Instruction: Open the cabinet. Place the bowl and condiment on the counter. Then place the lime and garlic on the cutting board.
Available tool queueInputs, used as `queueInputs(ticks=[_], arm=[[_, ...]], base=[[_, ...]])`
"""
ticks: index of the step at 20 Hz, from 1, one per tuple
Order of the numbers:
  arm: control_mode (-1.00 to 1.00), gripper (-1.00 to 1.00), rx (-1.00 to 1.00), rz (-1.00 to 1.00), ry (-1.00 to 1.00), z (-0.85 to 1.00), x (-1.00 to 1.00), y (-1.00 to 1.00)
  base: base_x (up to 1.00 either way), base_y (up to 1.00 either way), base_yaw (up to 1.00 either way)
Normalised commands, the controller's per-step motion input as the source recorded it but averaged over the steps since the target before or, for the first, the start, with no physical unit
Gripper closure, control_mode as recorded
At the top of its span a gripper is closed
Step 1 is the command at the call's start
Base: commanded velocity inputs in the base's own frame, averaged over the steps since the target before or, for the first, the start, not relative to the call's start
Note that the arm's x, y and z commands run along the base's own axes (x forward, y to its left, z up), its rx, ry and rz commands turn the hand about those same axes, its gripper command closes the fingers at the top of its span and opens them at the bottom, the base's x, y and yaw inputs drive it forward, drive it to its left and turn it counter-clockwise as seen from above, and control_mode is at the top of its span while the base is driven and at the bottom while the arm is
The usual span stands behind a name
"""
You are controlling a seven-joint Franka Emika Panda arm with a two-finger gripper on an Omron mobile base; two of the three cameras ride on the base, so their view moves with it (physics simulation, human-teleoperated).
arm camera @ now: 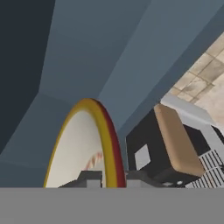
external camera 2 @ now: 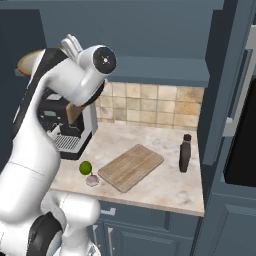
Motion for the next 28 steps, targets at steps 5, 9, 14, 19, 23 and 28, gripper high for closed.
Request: queueInputs(ticks=[5,9,14,19,23,28], arm=[[-1.00,1.00,0.00,0.00,0.00,0.02,-1.00,-0.36],[-1.00,1.00,0.00,-0.06,0.00,0.00,-0.75,-0.23],[-1.00,1.00,0.00,-0.14,0.00,0.00,-0.48,-0.03],[-1.00,1.00,0.00,-0.22,0.00,0.00,-0.45,-0.03],[-1.00,1.00,0.00,-0.19,0.00,0.00,-0.53,-0.28],[-1.00,1.00,0.03,-0.17,0.00,0.00,-0.69,-0.53]], base=[[0.00,0.00,0.00],[0.00,0.00,0.00],[0.00,0.00,0.00],[0.00,0.00,0.00],[0.00,0.00,0.00],[0.00,0.00,0.00]])
